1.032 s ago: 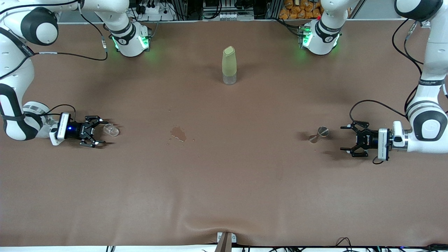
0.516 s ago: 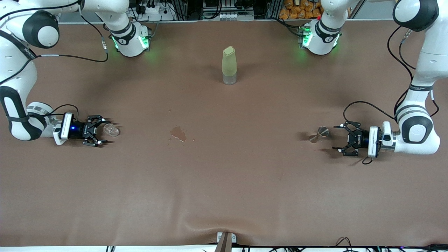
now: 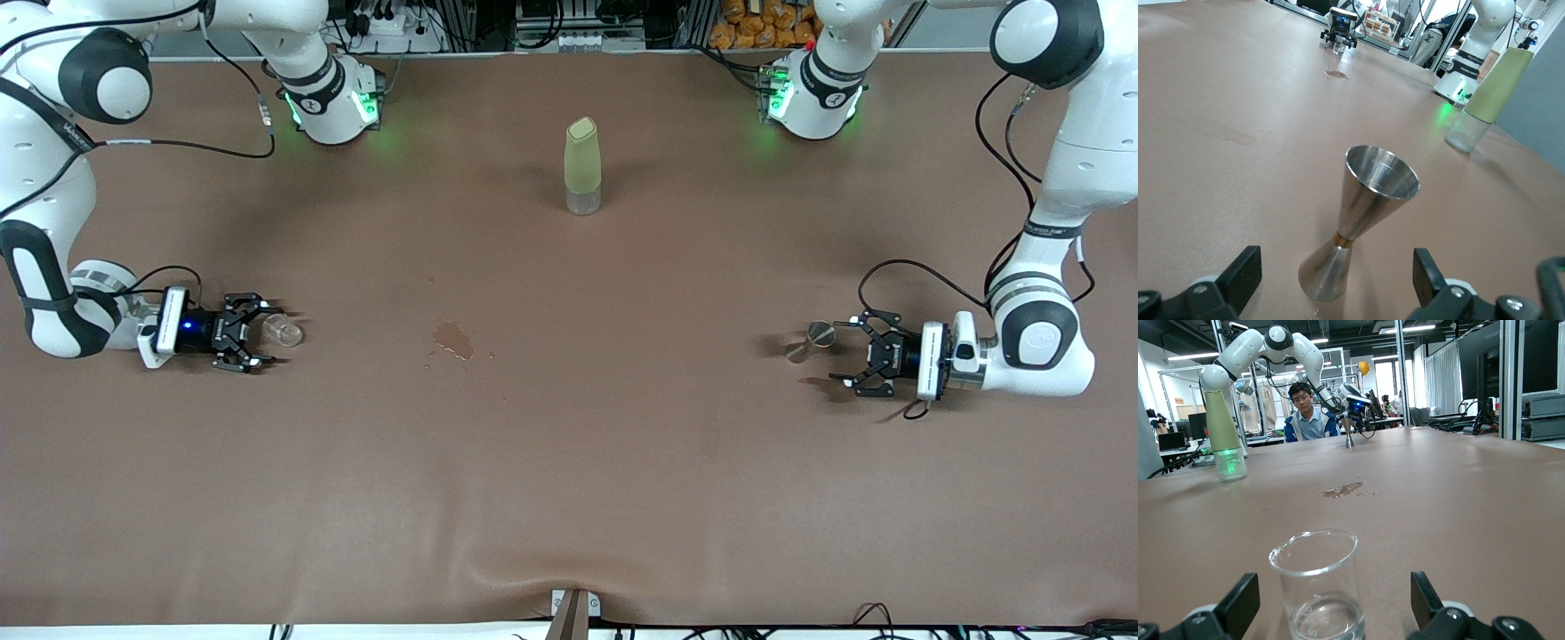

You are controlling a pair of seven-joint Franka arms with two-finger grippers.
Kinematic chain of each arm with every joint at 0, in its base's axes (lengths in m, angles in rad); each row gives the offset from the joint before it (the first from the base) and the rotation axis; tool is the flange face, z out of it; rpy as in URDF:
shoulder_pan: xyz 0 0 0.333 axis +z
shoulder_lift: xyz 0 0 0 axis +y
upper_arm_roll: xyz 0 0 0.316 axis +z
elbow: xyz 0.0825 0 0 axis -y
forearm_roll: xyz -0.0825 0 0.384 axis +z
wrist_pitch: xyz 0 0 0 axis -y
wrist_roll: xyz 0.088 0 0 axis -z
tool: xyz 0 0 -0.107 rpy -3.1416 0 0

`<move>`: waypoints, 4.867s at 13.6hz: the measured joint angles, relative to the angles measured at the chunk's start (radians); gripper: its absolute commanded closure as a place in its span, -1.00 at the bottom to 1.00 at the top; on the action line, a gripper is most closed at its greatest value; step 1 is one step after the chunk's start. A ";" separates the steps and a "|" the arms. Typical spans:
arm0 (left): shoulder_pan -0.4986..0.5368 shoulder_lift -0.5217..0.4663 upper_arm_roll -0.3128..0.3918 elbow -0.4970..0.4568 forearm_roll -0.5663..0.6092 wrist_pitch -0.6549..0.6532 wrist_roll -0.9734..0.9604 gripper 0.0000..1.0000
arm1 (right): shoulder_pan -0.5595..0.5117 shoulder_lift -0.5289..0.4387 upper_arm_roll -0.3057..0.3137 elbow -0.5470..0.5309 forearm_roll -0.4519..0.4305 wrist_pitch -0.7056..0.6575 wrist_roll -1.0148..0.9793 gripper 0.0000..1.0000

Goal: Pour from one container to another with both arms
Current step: 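Close the right gripper on the beaker while the left gripper grasps the jigger, then lift the beaker with the right gripper while the left gripper lifts the jigger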

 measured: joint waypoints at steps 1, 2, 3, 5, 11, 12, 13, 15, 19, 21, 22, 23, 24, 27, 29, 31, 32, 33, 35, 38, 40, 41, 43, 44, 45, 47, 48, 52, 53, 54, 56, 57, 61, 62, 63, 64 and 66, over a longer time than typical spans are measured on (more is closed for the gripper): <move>-0.009 0.003 0.000 0.000 0.000 0.000 0.003 -0.84 | 0.002 0.001 0.001 0.000 0.001 0.000 0.000 -1.00; -0.021 0.004 0.000 0.000 0.000 0.000 0.005 -0.80 | 0.004 0.002 0.002 0.000 0.001 0.000 0.000 -1.00; -0.033 0.004 0.000 0.000 0.000 0.001 0.005 -0.73 | 0.006 0.003 0.003 0.000 0.002 0.000 0.000 -0.95; -0.045 0.004 0.000 0.000 0.000 0.006 0.005 -0.43 | 0.007 0.003 0.003 0.000 0.002 0.000 -0.001 -0.83; -0.046 0.008 0.004 -0.011 0.000 0.028 0.005 0.24 | 0.007 0.003 0.003 0.000 0.003 0.000 -0.002 -0.74; -0.046 0.009 0.004 -0.012 0.000 0.029 0.005 0.24 | 0.007 0.003 0.003 0.000 0.003 0.000 -0.002 -0.74; -0.046 0.010 0.004 -0.012 0.000 0.029 0.005 0.23 | 0.007 0.003 0.003 0.000 0.003 0.000 -0.002 -0.74; -0.046 0.011 0.004 -0.012 0.000 0.030 0.005 0.20 | 0.007 0.005 0.003 0.000 0.003 0.000 -0.002 -0.73; -0.046 0.011 0.003 -0.012 0.000 0.030 0.005 0.14 | 0.012 0.007 0.005 0.000 0.003 -0.001 -0.002 -0.66; -0.046 0.011 0.003 -0.012 0.000 0.030 0.005 0.06 | 0.014 0.007 0.005 0.000 0.003 -0.001 -0.002 -0.53; -0.046 0.011 0.002 -0.012 0.000 0.030 0.005 0.06 | 0.014 0.007 0.005 0.000 0.003 -0.001 -0.002 -0.43; -0.046 0.011 0.002 -0.012 -0.001 0.030 0.005 0.06 | 0.014 0.007 0.005 0.000 0.003 -0.001 -0.004 -0.26; -0.046 0.011 0.002 -0.012 -0.003 0.030 0.005 0.06 | 0.014 0.007 0.005 0.000 0.003 -0.001 -0.008 -0.07; -0.046 0.012 0.001 -0.016 -0.007 0.030 0.005 0.05 | 0.014 0.007 0.004 0.000 0.003 -0.001 -0.033 0.23; -0.046 0.013 0.000 -0.019 -0.010 0.029 0.005 0.05 | 0.014 0.007 0.004 0.000 0.003 -0.002 -0.040 0.35; -0.046 0.015 -0.002 -0.022 -0.018 0.026 0.005 0.07 | 0.014 0.007 0.004 0.001 0.003 -0.002 -0.041 0.58; -0.046 0.015 -0.003 -0.024 -0.019 0.026 0.005 0.12 | 0.014 0.007 0.004 0.002 0.003 -0.002 -0.042 0.58; -0.046 0.016 -0.003 -0.024 -0.020 0.026 0.005 0.29 | 0.014 0.007 0.004 0.004 0.003 -0.007 -0.041 0.58; -0.046 0.017 -0.003 -0.024 -0.020 0.026 0.005 0.72 | 0.014 0.007 0.004 0.010 0.004 -0.029 -0.041 0.57; -0.046 0.016 -0.005 -0.023 -0.030 0.025 0.005 1.00 | 0.016 0.004 0.005 0.032 0.005 -0.062 -0.015 0.59; -0.046 0.017 -0.005 -0.022 -0.031 0.025 0.005 1.00 | 0.022 -0.004 0.006 0.064 0.006 -0.091 0.012 0.59; -0.046 0.017 -0.005 -0.021 -0.031 0.025 0.005 1.00 | 0.027 -0.009 0.006 0.082 0.006 -0.100 0.029 0.59; -0.046 0.017 -0.005 -0.014 -0.038 0.027 0.005 1.00 | 0.033 -0.029 0.006 0.109 0.006 -0.112 0.066 0.59; -0.047 0.016 -0.006 -0.007 -0.060 0.027 0.005 1.00 | 0.034 -0.043 0.006 0.114 0.006 -0.116 0.086 0.59; -0.051 0.016 -0.008 0.002 -0.092 0.027 0.005 1.00 | 0.035 -0.056 0.006 0.116 0.006 -0.123 0.105 0.59; -0.079 0.015 -0.010 0.026 -0.174 0.028 -0.005 1.00 | 0.040 -0.075 0.007 0.116 0.006 -0.137 0.142 0.59; -0.100 0.014 -0.010 0.038 -0.211 0.032 -0.011 1.00 | 0.044 -0.080 0.008 0.116 0.006 -0.138 0.153 0.59; -0.221 0.014 -0.011 0.069 -0.381 0.109 -0.024 1.00 | 0.052 -0.113 0.012 0.135 0.007 -0.159 0.201 0.59; -0.252 0.015 -0.010 0.071 -0.425 0.140 -0.024 1.00 | 0.052 -0.125 0.012 0.139 0.007 -0.168 0.208 0.60; -0.283 0.015 -0.009 0.078 -0.460 0.167 -0.024 1.00 | 0.052 -0.137 0.012 0.141 0.007 -0.172 0.214 0.60; -0.324 0.022 -0.005 0.097 -0.492 0.204 -0.022 1.00 | 0.052 -0.169 0.012 0.145 0.008 -0.179 0.241 0.60; -0.328 0.030 -0.003 0.108 -0.496 0.209 -0.014 1.00 | 0.052 -0.190 0.012 0.149 0.008 -0.181 0.263 0.60; -0.324 0.066 0.002 0.144 -0.519 0.203 0.027 1.00 | 0.057 -0.267 0.024 0.152 0.042 -0.182 0.330 0.60; -0.328 0.069 0.001 0.148 -0.520 0.201 0.056 1.00 | 0.063 -0.276 0.026 0.152 0.051 -0.182 0.336 0.60; -0.332 0.072 -0.001 0.152 -0.521 0.201 0.079 1.00 | 0.071 -0.283 0.027 0.152 0.057 -0.179 0.338 0.60; -0.334 0.076 -0.001 0.157 -0.521 0.201 0.092 1.00 | 0.081 -0.287 0.027 0.152 0.069 -0.174 0.339 0.60; -0.336 0.081 -0.002 0.164 -0.521 0.201 0.099 1.00 | 0.102 -0.289 0.027 0.152 0.088 -0.160 0.340 0.60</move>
